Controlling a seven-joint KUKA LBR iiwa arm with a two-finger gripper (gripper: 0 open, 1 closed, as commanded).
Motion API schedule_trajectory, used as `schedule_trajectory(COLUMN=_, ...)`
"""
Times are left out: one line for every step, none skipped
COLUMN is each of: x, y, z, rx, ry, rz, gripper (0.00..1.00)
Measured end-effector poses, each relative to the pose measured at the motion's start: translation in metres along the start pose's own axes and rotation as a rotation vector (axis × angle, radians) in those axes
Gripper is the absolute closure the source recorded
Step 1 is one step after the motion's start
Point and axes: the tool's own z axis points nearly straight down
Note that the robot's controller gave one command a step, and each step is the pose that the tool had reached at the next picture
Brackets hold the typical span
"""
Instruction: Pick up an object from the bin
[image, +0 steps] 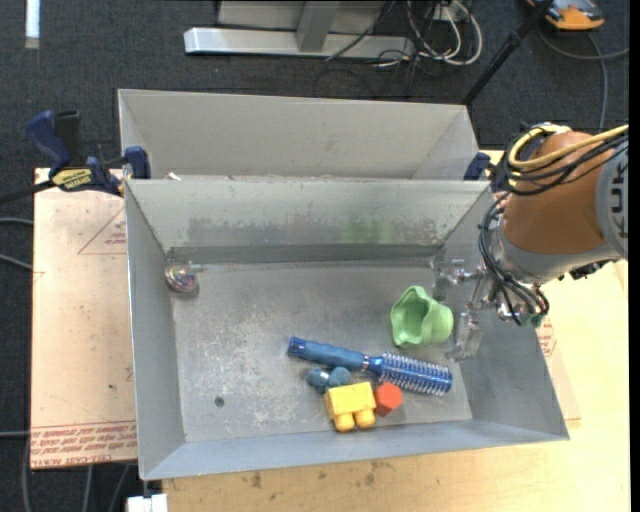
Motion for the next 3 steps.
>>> schedule_trajectory(x=-0.0555, y=0.0131, z=0.0792, rx=0.0, ry=-0.006, rz=-0.204, gripper=0.0)
schedule_trajectory(x=-0.0562, y=0.0136, z=0.079, rx=0.0, ry=-0.008, rz=-0.203, gripper=0.0)
schedule_trajectory(x=-0.057, y=0.0143, z=0.0787, rx=-0.001, ry=-0.011, rz=-0.204, gripper=0.0)
